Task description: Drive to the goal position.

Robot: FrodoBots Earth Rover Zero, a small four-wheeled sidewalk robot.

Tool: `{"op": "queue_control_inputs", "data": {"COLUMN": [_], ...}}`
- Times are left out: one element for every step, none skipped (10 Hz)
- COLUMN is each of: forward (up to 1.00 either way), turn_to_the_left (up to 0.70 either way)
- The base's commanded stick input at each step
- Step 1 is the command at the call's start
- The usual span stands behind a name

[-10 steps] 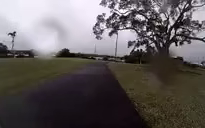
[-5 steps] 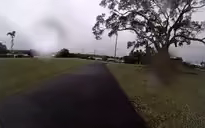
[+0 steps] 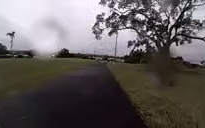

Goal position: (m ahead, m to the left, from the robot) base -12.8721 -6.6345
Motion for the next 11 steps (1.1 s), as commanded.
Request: {"op": "queue_control_inputs", "data": {"forward": [0.00, 0.00, 0.00, 0.00, 0.00, 0.00, 0.00, 0.00, 0.00, 0.00, 0.00], "turn_to_the_left": [0.00, -0.04, -0.85, -0.85, -0.85, -0.85, -0.85, -0.85, -0.85, -0.85, -0.85]}}
